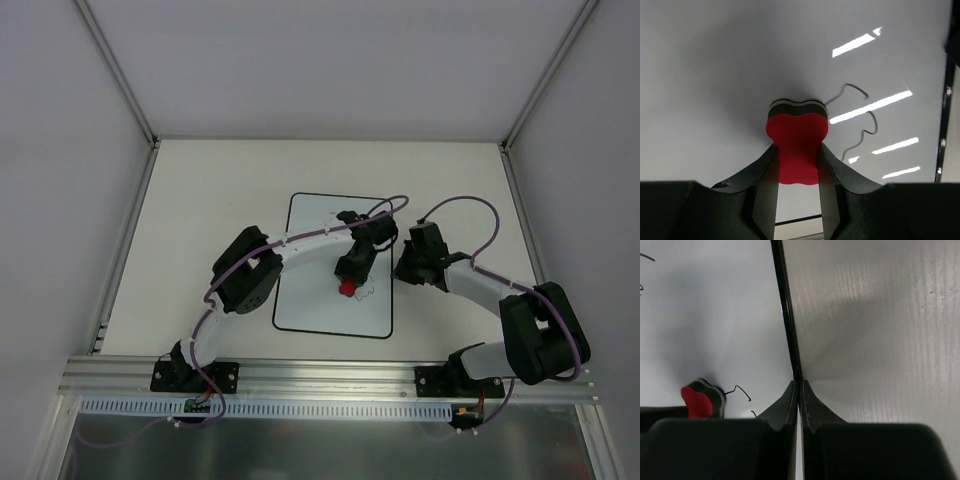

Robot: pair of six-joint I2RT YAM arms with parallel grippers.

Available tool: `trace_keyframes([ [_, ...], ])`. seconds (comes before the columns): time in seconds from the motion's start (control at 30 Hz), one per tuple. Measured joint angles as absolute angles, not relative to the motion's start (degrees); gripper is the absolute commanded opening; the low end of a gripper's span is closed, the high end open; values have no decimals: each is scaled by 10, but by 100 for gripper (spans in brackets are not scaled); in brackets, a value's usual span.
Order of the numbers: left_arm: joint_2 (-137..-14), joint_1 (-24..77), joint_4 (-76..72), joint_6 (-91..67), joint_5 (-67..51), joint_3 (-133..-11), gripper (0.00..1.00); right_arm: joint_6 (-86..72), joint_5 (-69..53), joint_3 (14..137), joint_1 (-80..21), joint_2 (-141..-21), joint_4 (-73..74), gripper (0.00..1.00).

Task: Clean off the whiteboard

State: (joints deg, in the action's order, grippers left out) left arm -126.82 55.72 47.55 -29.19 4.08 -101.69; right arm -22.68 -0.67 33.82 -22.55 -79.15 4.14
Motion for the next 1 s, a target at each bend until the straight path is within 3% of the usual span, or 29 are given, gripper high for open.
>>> trace_keyframes([
  [0.13, -1258, 589, 465, -293, 33, -1003, 0, -231, -9, 334, -221, -785, 41, 1],
  [0.23, -1258, 599, 465, -289, 33, -1004, 0, -231, -16, 327, -208, -768, 54, 7],
  [0.33, -1260, 596, 466, -281, 29, -1011, 0, -224, -12, 325, -186, -730, 87, 22],
  [0.37, -1265, 594, 467, -278, 29, -1019, 0, -219, -9, 325, -180, -717, 97, 31],
  [0.5, -1285, 580, 467, -266, 21, -1051, 0, -202, 9, 325, -156, -646, 145, 45],
  [1.0, -1336, 576, 474, -195, 0, -1132, 0, -153, 24, 310, -140, -522, 234, 47],
])
